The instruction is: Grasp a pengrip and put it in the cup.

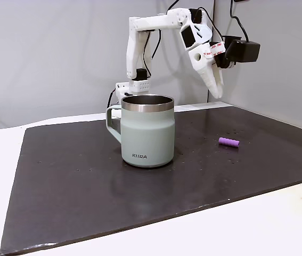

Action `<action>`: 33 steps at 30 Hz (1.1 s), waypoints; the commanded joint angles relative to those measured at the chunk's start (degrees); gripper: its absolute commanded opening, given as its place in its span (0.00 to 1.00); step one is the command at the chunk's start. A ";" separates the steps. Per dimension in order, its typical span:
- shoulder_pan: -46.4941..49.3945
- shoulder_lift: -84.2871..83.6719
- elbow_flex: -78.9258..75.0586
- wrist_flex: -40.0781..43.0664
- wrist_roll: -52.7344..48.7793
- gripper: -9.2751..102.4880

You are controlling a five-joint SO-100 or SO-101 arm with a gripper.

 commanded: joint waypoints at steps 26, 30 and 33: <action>2.90 -31.73 -31.55 5.01 -11.87 0.34; 2.99 -34.89 -33.93 4.48 -11.87 0.34; 2.99 -37.18 -34.98 1.85 -11.87 0.34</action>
